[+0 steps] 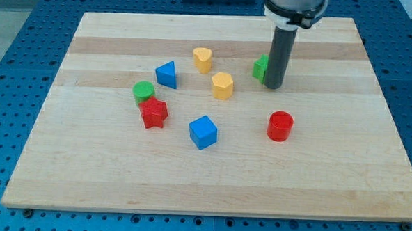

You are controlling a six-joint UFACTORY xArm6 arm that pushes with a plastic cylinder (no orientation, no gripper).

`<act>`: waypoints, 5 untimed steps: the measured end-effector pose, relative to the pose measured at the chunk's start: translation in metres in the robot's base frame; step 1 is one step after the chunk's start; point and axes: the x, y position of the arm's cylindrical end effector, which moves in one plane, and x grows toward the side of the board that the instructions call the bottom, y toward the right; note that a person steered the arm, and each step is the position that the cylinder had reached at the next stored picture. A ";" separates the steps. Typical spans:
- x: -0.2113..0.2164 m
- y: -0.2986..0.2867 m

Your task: Push the yellow hexagon closer to the yellow heart

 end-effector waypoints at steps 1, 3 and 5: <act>0.006 0.000; 0.057 -0.024; 0.077 -0.071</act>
